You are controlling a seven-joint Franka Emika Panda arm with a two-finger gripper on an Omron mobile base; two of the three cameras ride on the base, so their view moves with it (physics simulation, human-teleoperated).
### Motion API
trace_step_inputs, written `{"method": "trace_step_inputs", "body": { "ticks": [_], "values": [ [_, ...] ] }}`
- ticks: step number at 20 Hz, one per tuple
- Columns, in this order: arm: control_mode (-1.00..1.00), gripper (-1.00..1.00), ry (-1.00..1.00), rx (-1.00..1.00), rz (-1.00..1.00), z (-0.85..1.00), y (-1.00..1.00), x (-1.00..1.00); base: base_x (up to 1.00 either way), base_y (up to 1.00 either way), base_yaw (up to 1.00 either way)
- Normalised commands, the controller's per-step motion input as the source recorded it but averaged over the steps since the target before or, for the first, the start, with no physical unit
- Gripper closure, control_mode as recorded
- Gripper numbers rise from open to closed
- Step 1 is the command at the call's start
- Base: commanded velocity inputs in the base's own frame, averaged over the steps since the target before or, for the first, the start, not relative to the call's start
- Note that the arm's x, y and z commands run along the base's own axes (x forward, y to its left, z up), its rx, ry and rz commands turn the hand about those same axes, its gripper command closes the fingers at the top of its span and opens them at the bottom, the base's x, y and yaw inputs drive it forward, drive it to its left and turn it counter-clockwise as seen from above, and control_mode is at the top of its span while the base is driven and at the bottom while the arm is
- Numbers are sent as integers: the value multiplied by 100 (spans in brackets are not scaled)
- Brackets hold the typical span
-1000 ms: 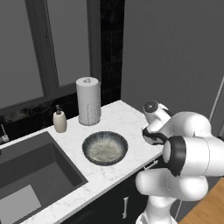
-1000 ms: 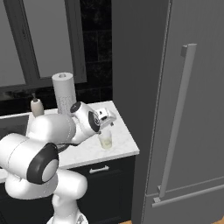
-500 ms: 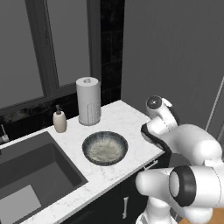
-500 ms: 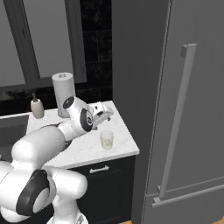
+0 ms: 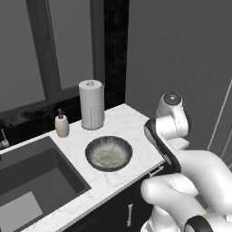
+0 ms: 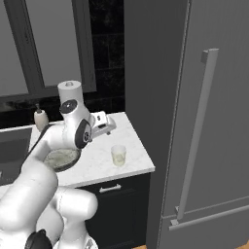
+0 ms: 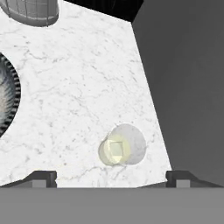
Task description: Grab a lemon wedge from the fridge and one ice cube from the ice bowl, and put them in the glass of lemonade.
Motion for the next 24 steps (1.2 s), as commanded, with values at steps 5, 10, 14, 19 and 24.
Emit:
{"method": "trace_step_inputs", "body": {
  "ticks": [5, 10, 14, 19, 24],
  "values": [
    [-100, -100, -3, 25, 0, 0, 84, -82, 0, 0, 0],
    [-100, -100, -5, 23, -1, 3, 65, -90, 0, 0, 0],
    [-100, -100, -3, 21, -8, 20, 2, -81, 0, 0, 0],
    [-100, -100, 0, 11, -21, 3, -58, -44, 0, 0, 0],
    [-100, -100, 0, 0, -20, -15, -40, -21, 0, 0, 0]
  ]
}}
